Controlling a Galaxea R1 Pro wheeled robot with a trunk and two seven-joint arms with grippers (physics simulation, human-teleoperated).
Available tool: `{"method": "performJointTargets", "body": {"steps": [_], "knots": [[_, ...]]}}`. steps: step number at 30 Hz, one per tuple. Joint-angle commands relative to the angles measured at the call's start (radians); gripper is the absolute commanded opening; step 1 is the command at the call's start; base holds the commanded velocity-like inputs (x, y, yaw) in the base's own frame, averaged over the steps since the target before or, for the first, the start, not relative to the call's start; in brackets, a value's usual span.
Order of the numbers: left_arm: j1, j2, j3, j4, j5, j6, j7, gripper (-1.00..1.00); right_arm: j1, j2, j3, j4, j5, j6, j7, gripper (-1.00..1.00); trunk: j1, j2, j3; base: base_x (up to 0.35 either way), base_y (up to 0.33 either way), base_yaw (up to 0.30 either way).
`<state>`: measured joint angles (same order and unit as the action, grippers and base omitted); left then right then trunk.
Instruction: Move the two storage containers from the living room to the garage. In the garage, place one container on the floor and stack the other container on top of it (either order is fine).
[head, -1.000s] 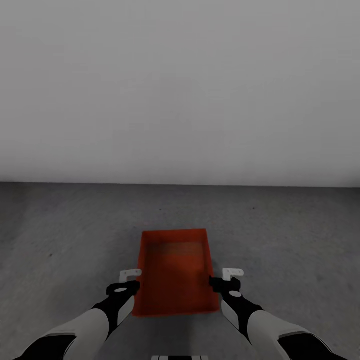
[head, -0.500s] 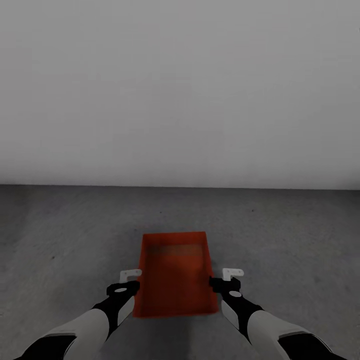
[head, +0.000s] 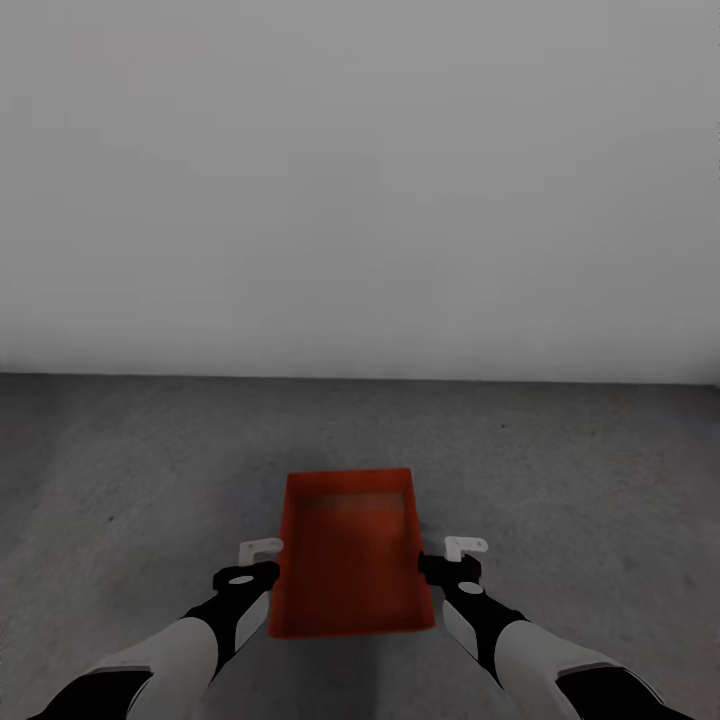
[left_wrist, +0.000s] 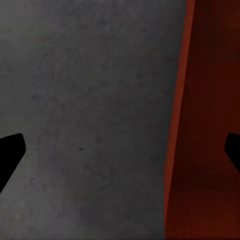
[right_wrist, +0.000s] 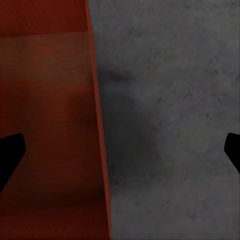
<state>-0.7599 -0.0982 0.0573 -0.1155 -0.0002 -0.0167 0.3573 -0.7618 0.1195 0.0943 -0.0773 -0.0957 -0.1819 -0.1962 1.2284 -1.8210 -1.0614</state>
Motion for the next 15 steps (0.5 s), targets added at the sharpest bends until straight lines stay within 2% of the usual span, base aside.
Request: {"method": "performJointTargets", "body": {"steps": [1,15], "knots": [[0.000,0.000,0.006,0.000,0.000,-0.002,0.002,1.00,-0.001,0.000,0.009,0.001,-0.010,-0.004,-0.003,1.00,-0.004,0.007,0.003,0.000,0.000,0.000],[0.000,0.000,0.006,0.000,0.002,-0.002,0.002,1.00,0.002,0.000,0.008,0.002,-0.009,-0.007,-0.002,1.00,-0.058,0.105,0.047,0.000,0.000,0.000]]}}
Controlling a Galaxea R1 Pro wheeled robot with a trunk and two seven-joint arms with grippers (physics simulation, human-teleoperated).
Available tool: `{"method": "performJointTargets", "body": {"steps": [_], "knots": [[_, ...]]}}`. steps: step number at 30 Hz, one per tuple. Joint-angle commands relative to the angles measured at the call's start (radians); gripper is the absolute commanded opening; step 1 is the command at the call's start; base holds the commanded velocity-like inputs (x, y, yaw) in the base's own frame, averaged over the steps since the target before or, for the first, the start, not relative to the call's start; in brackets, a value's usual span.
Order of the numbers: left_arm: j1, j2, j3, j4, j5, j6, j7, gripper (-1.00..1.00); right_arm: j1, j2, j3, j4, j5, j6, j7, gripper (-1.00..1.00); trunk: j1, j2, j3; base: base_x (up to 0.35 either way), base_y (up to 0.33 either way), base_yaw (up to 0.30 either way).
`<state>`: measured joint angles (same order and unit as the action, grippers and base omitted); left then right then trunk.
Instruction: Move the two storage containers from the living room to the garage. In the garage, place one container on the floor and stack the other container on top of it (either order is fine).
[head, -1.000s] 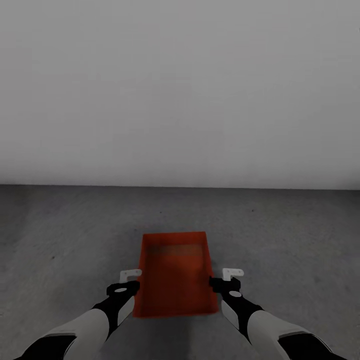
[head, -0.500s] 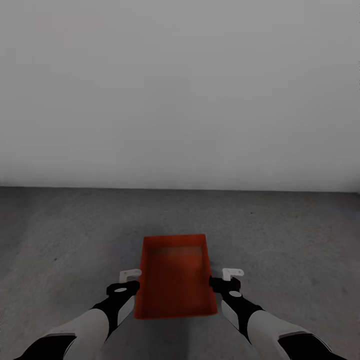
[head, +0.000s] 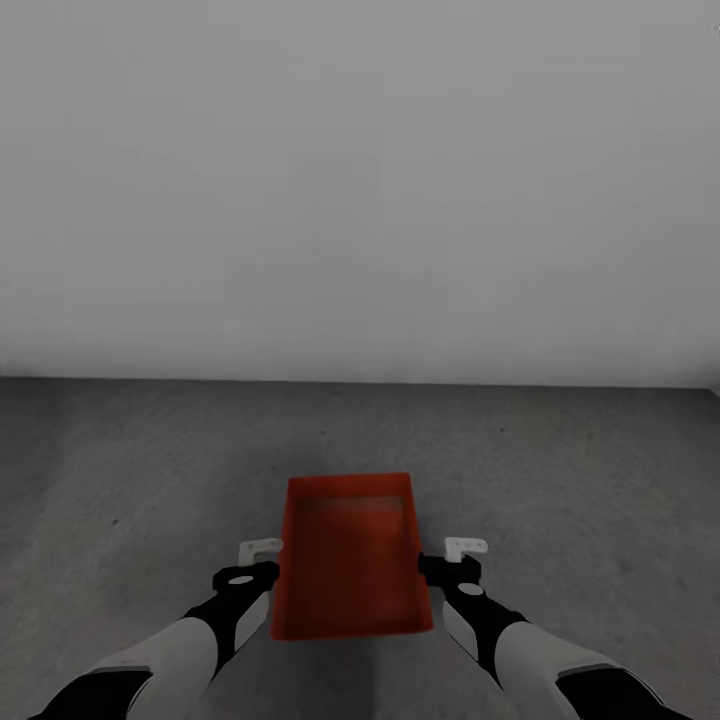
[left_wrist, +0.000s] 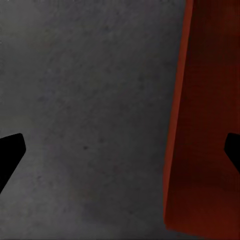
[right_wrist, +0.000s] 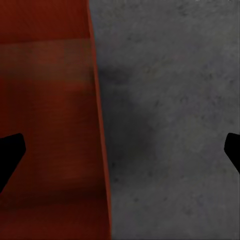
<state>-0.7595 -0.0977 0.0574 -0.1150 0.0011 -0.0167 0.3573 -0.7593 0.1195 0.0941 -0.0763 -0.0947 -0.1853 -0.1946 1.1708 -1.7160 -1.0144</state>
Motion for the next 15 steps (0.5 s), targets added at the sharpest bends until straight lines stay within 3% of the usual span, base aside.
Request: {"method": "performJointTargets", "body": {"steps": [1,15], "knots": [[-0.001,0.000,0.006,0.000,0.000,-0.002,0.002,1.00,0.000,0.000,0.009,0.001,-0.010,-0.003,-0.003,1.00,-0.004,0.007,0.003,0.000,0.000,0.000],[0.000,0.000,0.006,0.003,0.003,0.000,-0.003,1.00,-0.002,0.002,0.009,0.001,-0.008,-0.008,0.000,1.00,-0.058,0.105,0.047,0.000,0.000,0.000]]}}
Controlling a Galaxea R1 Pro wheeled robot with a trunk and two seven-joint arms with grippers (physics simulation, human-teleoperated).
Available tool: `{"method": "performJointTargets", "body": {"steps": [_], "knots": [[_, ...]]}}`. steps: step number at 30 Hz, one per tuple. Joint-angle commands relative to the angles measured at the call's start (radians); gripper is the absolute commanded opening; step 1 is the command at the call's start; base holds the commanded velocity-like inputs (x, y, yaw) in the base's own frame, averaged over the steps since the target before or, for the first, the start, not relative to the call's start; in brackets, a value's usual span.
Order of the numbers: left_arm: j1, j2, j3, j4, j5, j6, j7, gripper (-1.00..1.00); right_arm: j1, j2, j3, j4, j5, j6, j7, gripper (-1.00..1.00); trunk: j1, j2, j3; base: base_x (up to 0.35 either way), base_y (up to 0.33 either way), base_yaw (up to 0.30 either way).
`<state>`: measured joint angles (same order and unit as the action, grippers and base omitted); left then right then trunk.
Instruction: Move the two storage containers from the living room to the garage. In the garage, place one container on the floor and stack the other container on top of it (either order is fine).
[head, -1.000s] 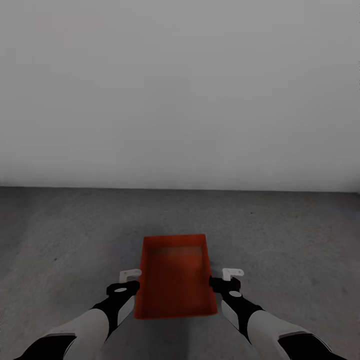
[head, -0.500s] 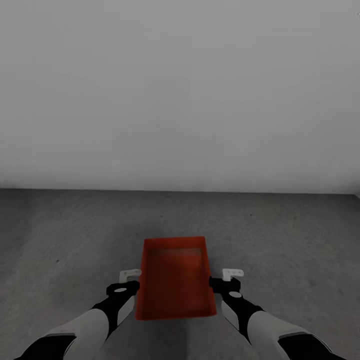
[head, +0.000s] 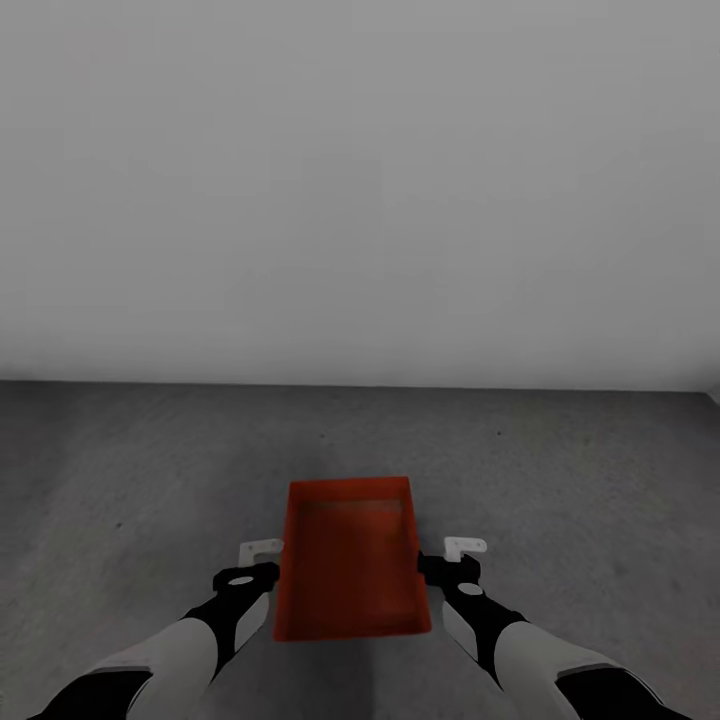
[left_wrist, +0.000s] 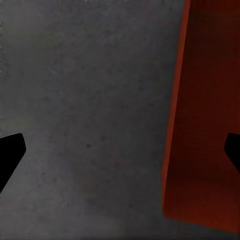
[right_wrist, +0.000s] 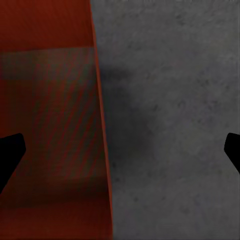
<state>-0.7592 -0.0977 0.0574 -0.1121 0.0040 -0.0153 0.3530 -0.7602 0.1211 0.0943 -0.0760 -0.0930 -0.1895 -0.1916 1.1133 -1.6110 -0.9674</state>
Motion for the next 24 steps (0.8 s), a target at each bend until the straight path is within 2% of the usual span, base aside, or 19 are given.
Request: {"method": "performJointTargets", "body": {"steps": [1,24], "knots": [[0.000,0.000,0.006,0.000,0.001,-0.002,0.001,1.00,-0.001,0.000,0.009,0.001,-0.010,-0.004,-0.003,1.00,-0.004,0.007,0.003,0.000,0.000,0.000],[-0.001,0.000,0.006,0.015,-0.001,-0.003,0.000,1.00,-0.001,-0.001,0.009,0.022,-0.004,-0.003,0.000,1.00,-0.092,0.168,0.075,0.000,0.000,0.000]]}}
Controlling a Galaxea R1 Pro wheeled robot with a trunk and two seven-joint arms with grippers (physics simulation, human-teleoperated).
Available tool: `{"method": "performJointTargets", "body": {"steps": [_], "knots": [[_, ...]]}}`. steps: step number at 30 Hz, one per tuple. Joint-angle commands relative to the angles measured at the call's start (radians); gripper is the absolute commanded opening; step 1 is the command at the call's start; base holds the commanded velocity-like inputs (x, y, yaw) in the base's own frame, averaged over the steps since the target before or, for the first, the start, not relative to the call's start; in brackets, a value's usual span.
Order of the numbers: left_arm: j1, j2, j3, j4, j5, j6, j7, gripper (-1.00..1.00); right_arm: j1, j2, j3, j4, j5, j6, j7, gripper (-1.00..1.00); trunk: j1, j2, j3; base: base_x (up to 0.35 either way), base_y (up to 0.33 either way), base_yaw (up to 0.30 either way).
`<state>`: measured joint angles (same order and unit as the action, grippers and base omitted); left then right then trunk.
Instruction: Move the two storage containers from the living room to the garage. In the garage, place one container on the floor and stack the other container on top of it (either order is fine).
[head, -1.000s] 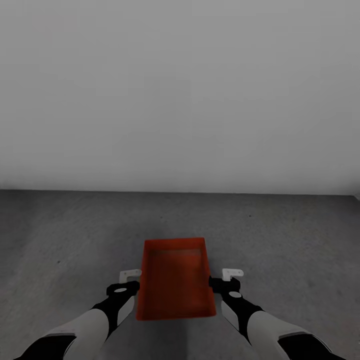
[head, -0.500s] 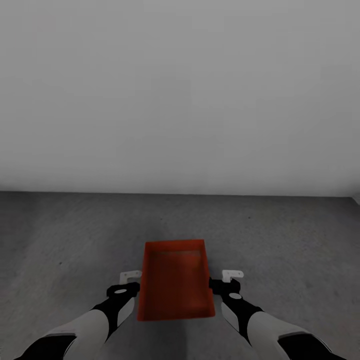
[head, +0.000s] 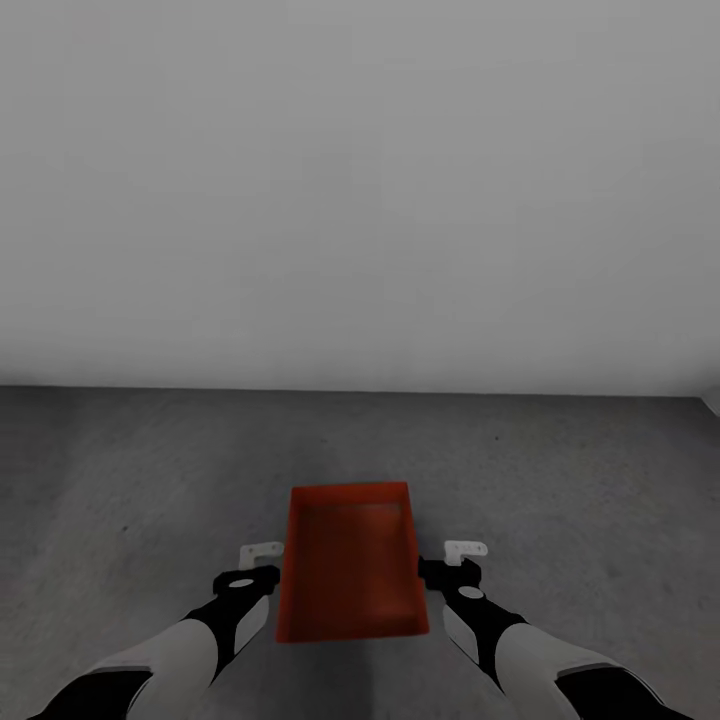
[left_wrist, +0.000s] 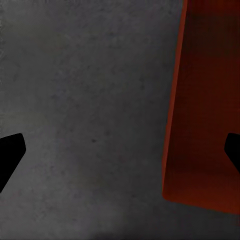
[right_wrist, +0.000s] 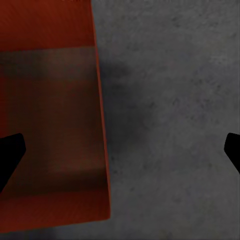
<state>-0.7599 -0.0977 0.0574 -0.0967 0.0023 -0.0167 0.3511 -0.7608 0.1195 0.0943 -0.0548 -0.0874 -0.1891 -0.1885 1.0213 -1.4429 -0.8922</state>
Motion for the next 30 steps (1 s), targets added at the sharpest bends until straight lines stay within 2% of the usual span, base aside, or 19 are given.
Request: {"method": "performJointTargets", "body": {"steps": [1,30], "knots": [[0.000,0.000,0.006,0.000,0.001,-0.002,0.002,1.00,-0.001,0.000,0.008,0.001,-0.009,-0.003,-0.003,1.00,-0.004,0.007,0.003,0.000,0.000,0.000],[0.000,0.000,0.006,0.000,0.003,-0.002,0.002,1.00,0.000,0.002,0.008,0.001,-0.009,0.001,-0.007,1.00,-0.115,0.210,0.094,0.000,0.000,0.000]]}}
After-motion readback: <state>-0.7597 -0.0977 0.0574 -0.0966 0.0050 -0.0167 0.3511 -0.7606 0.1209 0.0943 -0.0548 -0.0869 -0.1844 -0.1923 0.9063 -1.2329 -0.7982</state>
